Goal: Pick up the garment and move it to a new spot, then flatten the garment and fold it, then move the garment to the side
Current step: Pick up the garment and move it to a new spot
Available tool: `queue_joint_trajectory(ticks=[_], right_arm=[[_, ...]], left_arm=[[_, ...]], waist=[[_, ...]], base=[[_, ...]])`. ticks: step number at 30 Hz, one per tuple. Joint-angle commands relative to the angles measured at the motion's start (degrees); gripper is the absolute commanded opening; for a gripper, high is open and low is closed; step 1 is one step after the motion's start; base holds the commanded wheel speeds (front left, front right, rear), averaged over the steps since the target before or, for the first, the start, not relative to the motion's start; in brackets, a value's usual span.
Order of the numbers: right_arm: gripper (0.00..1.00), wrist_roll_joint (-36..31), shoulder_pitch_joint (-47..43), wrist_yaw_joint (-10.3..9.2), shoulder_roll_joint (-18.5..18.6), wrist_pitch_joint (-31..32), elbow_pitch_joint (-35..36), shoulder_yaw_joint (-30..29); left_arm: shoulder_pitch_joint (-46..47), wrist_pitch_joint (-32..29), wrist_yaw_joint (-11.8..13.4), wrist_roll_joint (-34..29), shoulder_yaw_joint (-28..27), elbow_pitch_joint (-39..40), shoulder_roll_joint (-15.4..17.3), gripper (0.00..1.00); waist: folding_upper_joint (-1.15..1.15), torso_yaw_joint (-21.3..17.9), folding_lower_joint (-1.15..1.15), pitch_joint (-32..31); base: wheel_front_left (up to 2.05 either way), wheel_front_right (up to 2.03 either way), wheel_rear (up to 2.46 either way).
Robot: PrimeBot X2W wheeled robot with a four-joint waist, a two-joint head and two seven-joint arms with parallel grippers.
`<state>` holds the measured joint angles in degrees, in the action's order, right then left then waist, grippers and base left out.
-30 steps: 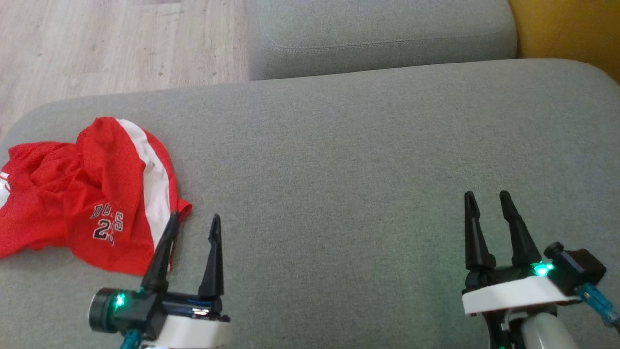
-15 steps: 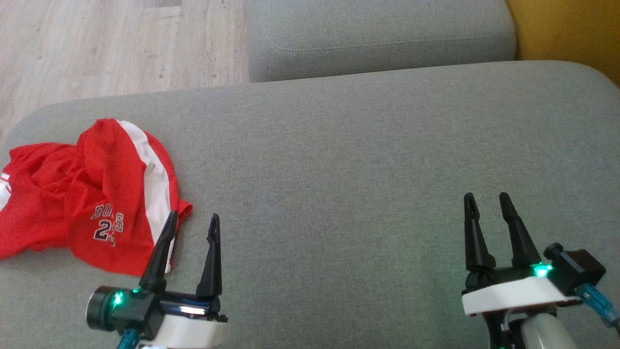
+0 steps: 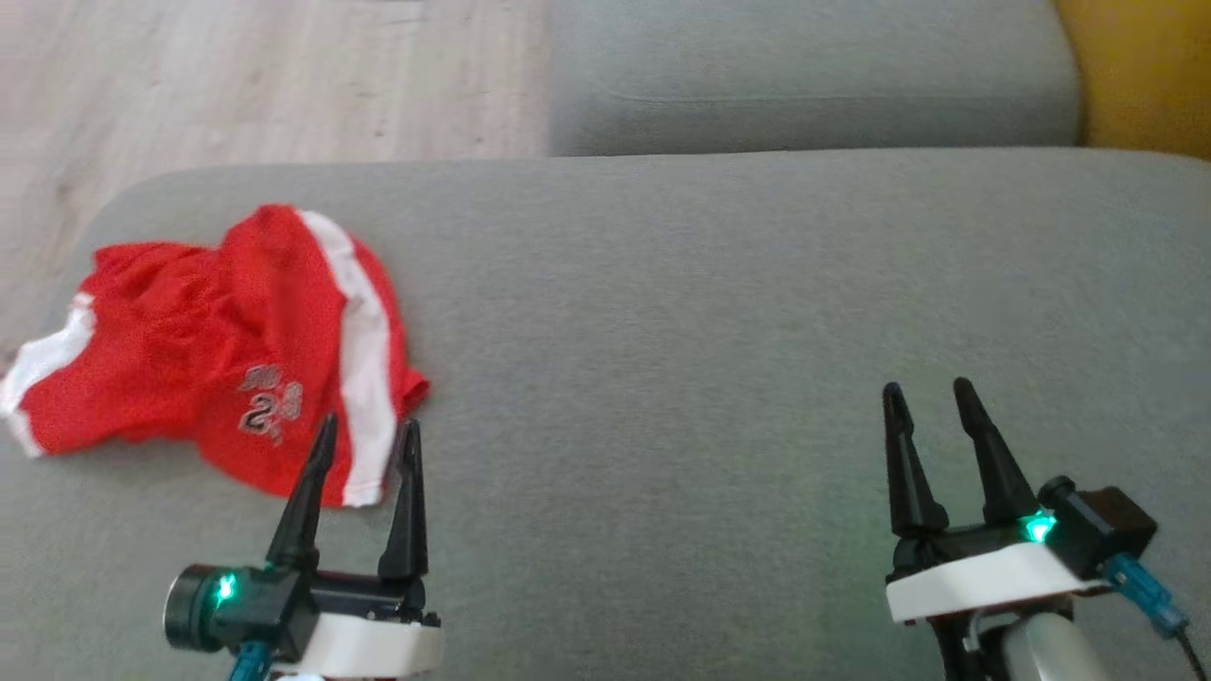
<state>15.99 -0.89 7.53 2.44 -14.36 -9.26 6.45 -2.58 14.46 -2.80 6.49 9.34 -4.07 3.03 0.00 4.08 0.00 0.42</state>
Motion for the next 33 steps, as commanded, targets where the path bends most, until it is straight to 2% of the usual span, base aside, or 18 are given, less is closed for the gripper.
queue_joint_trajectory(ticks=[1,11,18,25,33], right_arm=[[1.00,-0.47,0.85,-0.04,0.43,-0.63,2.05,1.94],[1.00,0.64,-0.85,-0.04,0.43,-0.63,1.55,3.86],[1.00,1.22,-1.15,-0.04,0.43,-0.63,0.91,5.87],[1.00,2.24,0.16,-0.04,0.43,-0.63,0.31,9.32],[1.00,3.63,0.53,-0.04,0.43,-0.63,-0.13,9.52]], left_arm=[[1.88,0.54,0.51,-0.29,-2.11,1.37,-0.14,1.00],[0.84,0.54,0.72,-1.11,-2.97,0.87,-0.14,1.00],[0.04,0.54,0.44,-1.42,-3.70,1.17,-0.15,1.00],[-0.50,0.54,0.59,-1.64,-4.77,2.41,-0.15,1.00],[-0.36,0.54,0.62,-1.65,-5.39,2.63,-0.15,1.00]], waist=[[0.00,3.30,0.00,-0.41],[0.00,15.87,0.00,-2.53],[0.00,21.90,0.00,-3.06],[0.00,23.90,0.00,-2.06],[0.00,24.03,0.00,-1.91]], base=[[0.00,0.00,0.00],[0.00,0.00,0.00],[0.00,0.00,0.00],[0.00,0.00,0.00],[0.00,0.00,0.00]])
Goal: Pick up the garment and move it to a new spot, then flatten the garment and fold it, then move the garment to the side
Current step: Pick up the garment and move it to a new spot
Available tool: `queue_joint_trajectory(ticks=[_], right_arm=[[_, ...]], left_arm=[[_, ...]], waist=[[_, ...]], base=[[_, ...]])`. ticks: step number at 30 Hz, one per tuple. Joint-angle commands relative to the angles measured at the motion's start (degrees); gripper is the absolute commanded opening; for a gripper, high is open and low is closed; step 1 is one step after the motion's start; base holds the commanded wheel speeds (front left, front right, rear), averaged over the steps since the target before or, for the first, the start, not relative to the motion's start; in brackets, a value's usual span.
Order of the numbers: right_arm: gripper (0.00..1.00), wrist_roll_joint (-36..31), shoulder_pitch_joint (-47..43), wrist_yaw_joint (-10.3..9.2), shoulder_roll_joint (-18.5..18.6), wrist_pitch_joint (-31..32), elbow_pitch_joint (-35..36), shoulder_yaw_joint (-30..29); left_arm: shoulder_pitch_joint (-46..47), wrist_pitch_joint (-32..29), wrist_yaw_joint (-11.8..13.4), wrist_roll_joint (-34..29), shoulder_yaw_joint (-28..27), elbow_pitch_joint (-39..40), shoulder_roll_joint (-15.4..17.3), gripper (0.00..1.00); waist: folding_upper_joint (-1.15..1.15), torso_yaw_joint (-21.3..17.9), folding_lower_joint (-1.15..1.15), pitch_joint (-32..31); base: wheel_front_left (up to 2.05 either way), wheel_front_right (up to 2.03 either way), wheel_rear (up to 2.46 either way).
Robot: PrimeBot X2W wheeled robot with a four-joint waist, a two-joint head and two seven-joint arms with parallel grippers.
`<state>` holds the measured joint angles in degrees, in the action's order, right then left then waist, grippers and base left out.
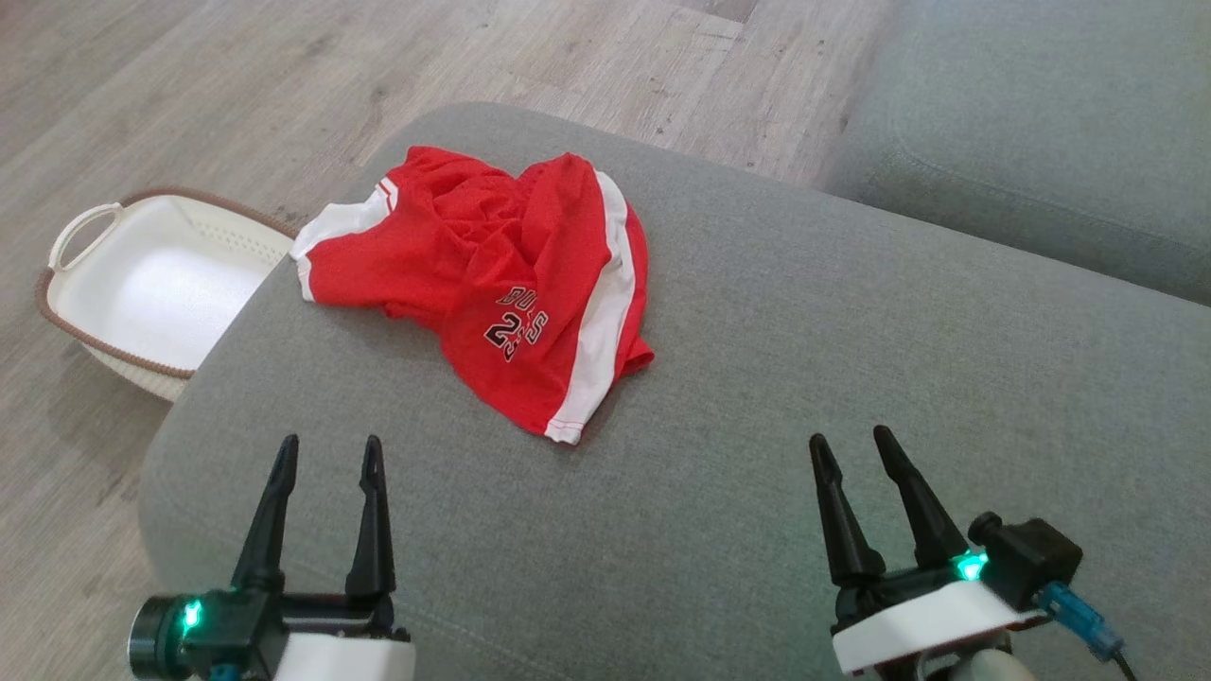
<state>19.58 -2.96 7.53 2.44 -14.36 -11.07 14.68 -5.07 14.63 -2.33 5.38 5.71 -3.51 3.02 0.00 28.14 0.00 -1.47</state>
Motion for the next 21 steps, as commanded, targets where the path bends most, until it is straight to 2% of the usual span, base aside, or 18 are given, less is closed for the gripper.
queue_joint_trajectory(ticks=[1,4,12,16,21], right_arm=[[1.00,0.07,2.59,-0.04,0.43,-0.63,1.58,1.22],[1.00,0.28,2.32,-0.04,0.43,-0.63,1.52,1.04],[1.00,-1.14,3.81,-0.04,0.43,-0.63,2.19,2.17],[1.00,-2.27,5.60,-0.04,0.43,-0.63,3.07,2.14],[1.00,-4.22,7.44,-0.04,0.43,-0.63,4.42,0.95]], left_arm=[[2.08,0.37,0.21,-0.51,-1.85,2.03,-0.14,1.00],[1.88,0.37,0.18,-0.60,-2.19,1.88,-0.14,1.00],[4.00,0.37,-1.37,-1.06,-5.00,0.63,0.89,1.00],[7.93,0.37,-2.26,-1.80,-6.68,0.47,3.42,1.00],[16.25,0.37,-3.97,-1.99,-6.99,-1.36,8.46,1.00]], waist=[[0.00,-0.09,0.00,-0.16],[0.00,-0.43,0.00,-0.58],[0.00,-5.38,0.00,2.50],[0.00,-8.79,0.00,5.68],[0.00,-12.31,0.00,9.49]], base=[[0.00,0.00,0.00],[0.00,0.00,0.00],[0.00,0.00,0.00],[0.00,0.00,0.00],[0.00,0.00,0.00]])
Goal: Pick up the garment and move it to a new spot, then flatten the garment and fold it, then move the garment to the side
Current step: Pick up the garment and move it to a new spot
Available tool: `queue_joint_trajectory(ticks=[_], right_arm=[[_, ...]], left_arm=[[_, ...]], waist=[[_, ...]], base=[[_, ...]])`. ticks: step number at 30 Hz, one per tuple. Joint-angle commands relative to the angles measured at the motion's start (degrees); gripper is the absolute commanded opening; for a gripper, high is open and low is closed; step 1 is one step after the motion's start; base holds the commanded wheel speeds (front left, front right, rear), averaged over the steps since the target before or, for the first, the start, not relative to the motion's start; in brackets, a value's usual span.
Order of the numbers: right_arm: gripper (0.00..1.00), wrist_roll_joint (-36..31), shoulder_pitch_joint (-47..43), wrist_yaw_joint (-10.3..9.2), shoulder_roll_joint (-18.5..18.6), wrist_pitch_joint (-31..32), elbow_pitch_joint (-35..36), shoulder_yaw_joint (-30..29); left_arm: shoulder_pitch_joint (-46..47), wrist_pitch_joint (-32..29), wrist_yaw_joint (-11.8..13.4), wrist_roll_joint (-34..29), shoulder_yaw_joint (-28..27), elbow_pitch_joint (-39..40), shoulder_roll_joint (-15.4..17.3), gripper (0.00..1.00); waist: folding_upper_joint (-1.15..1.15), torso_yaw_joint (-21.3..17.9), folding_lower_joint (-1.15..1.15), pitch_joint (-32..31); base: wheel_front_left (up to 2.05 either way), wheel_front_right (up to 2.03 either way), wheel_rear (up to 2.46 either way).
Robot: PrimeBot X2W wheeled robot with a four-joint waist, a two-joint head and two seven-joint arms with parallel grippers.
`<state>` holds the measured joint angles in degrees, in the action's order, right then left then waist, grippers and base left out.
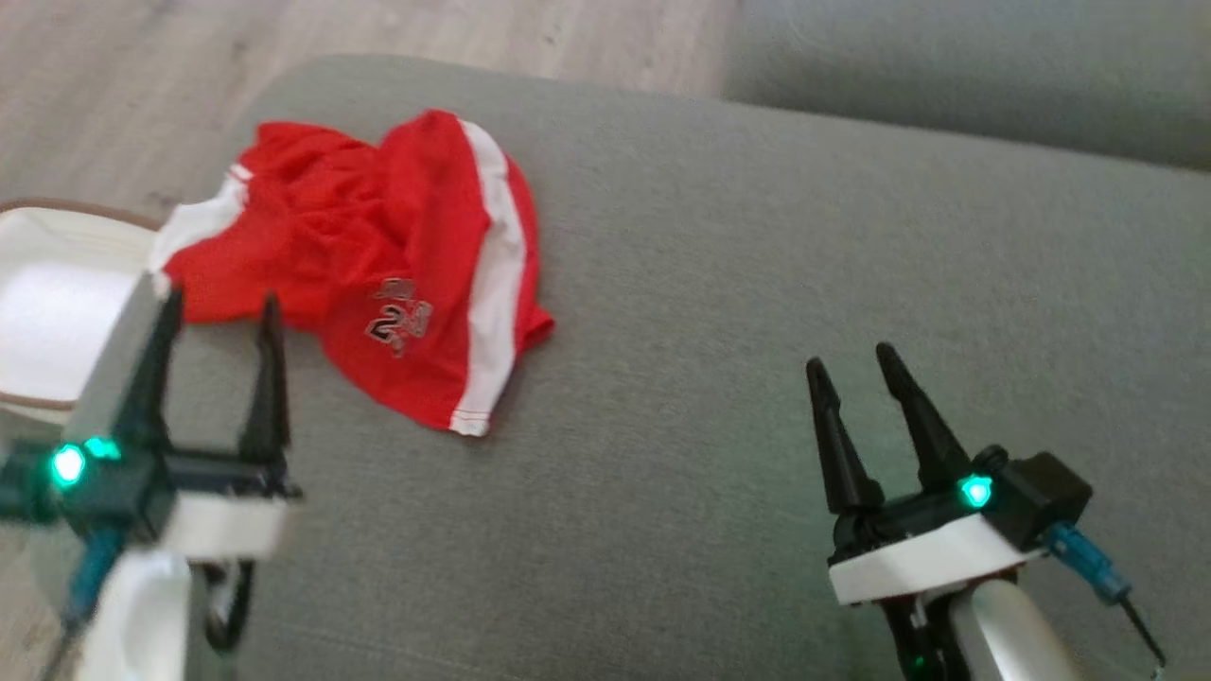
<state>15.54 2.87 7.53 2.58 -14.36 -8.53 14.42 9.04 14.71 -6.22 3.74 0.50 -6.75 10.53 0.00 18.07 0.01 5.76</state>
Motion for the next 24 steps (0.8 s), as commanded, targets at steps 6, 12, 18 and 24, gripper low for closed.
queue_joint_trajectory(ticks=[6,12,18,24], right_arm=[[1.00,-2.56,3.86,-0.04,0.30,-0.63,5.02,-1.22],[1.00,-3.59,5.86,-0.04,0.30,-0.63,6.58,-2.83],[1.00,-3.40,7.57,-0.04,0.30,-0.63,6.38,-2.73],[1.00,-3.30,8.53,-0.04,0.30,-0.63,6.72,-2.26]], left_arm=[[17.22,-1.78,-1.18,1.89,1.86,-6.81,10.41,1.00],[32.34,-12.19,-1.24,10.49,18.86,-16.47,21.71,1.00],[43.76,-20.54,-1.25,22.57,33.30,-24.24,28.18,1.00],[49.14,-23.94,-1.26,30.71,40.96,-28.62,29.96,1.00]], waist=[[0.00,-5.40,-0.01,8.20],[0.00,-7.95,-0.01,12.87],[0.00,-10.30,-0.01,16.06],[0.00,-12.14,-0.01,17.82]], base=[[0.00,0.00,0.00],[0.00,0.00,0.00],[0.00,0.00,0.00],[0.00,0.00,0.00]])
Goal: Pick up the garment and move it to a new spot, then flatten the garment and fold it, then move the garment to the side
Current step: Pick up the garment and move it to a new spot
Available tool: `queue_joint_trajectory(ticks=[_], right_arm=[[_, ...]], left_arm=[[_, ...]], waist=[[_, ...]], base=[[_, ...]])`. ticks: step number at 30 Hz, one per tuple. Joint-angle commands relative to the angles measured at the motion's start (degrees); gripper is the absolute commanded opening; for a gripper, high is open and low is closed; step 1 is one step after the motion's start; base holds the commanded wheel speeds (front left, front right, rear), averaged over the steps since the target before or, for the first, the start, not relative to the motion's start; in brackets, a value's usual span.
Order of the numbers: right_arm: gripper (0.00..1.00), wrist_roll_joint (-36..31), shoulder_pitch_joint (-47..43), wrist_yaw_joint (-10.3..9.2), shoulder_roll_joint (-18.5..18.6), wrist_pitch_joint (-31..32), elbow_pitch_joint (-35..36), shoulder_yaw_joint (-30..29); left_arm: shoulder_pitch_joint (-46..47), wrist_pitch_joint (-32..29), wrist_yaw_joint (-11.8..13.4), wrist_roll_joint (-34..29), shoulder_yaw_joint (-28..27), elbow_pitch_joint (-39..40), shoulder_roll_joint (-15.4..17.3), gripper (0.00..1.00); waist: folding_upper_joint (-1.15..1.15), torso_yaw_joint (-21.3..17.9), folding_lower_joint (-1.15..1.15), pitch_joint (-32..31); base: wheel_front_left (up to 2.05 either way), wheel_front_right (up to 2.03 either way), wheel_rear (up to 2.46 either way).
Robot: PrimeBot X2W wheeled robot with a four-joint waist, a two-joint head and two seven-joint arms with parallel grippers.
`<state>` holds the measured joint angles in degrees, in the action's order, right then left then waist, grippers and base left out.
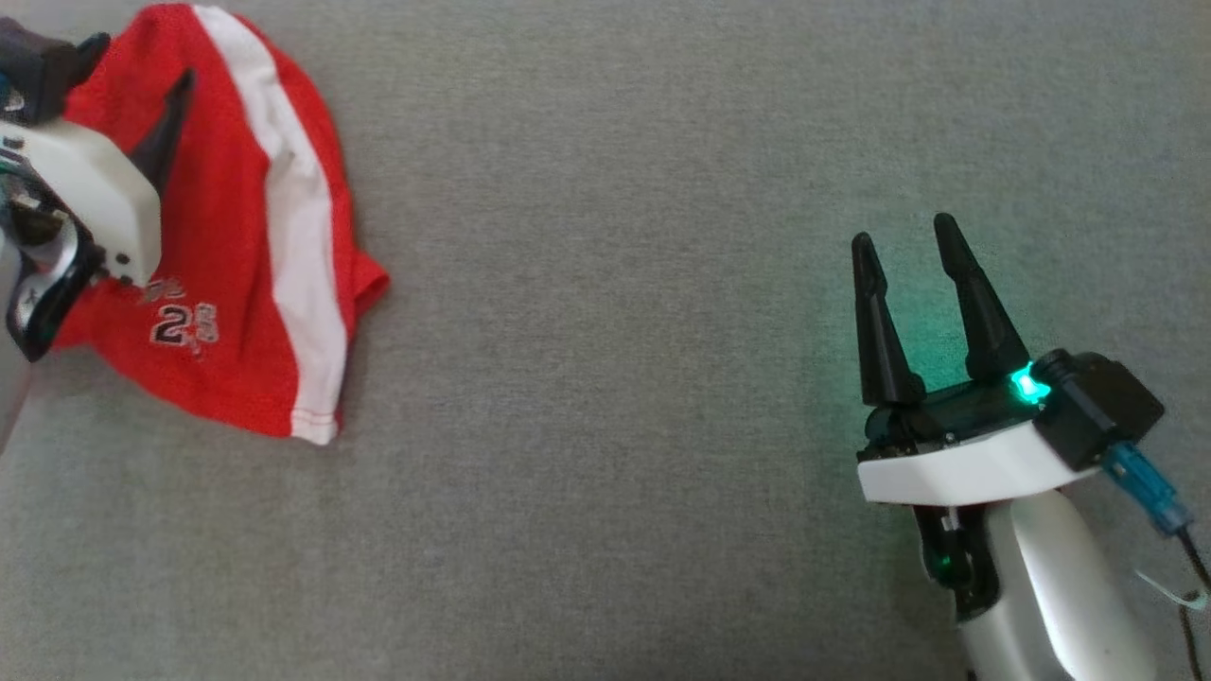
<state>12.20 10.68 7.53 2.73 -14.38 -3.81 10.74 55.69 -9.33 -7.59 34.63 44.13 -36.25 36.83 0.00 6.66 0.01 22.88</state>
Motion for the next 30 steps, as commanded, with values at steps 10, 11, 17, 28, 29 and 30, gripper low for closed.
queue_joint_trajectory(ticks=[10,11,17,28,29,30], right_arm=[[1.00,1.54,1.45,-0.04,0.15,-0.62,1.95,1.26],[1.00,1.58,1.45,-0.04,0.15,-0.62,1.96,1.19],[1.00,2.13,1.69,-0.04,0.15,-0.62,1.66,1.15],[1.00,5.21,-0.33,-0.04,0.15,-0.62,0.27,0.96],[1.00,5.49,-0.62,-0.04,0.15,-0.62,0.19,0.94],[1.00,5.75,-0.84,-0.04,0.15,-0.62,0.10,0.97]], left_arm=[[7.03,-5.40,0.10,9.87,9.07,-5.96,2.84,0.44],[7.40,-5.51,0.10,10.36,10.23,-5.94,2.96,0.00],[11.88,4.67,0.10,12.12,11.77,-7.37,2.28,0.00],[16.62,20.86,0.10,11.99,14.73,-2.18,-0.85,0.00],[16.72,20.97,0.10,11.91,15.63,-1.12,-0.85,0.00],[16.87,21.13,0.10,11.80,16.37,-0.15,-0.85,0.00]], waist=[[0.00,-2.81,-0.01,2.28],[0.00,-2.86,-0.01,2.31],[0.00,-2.67,-0.01,1.06],[0.00,-3.57,-0.01,-6.87],[0.00,-3.76,-0.01,-7.55],[0.00,-4.00,-0.01,-8.28]], base=[[0.00,0.00,0.00],[0.00,0.00,0.00],[0.00,0.00,0.00],[0.00,0.00,0.00],[0.00,0.00,0.00],[0.00,0.00,0.00]])
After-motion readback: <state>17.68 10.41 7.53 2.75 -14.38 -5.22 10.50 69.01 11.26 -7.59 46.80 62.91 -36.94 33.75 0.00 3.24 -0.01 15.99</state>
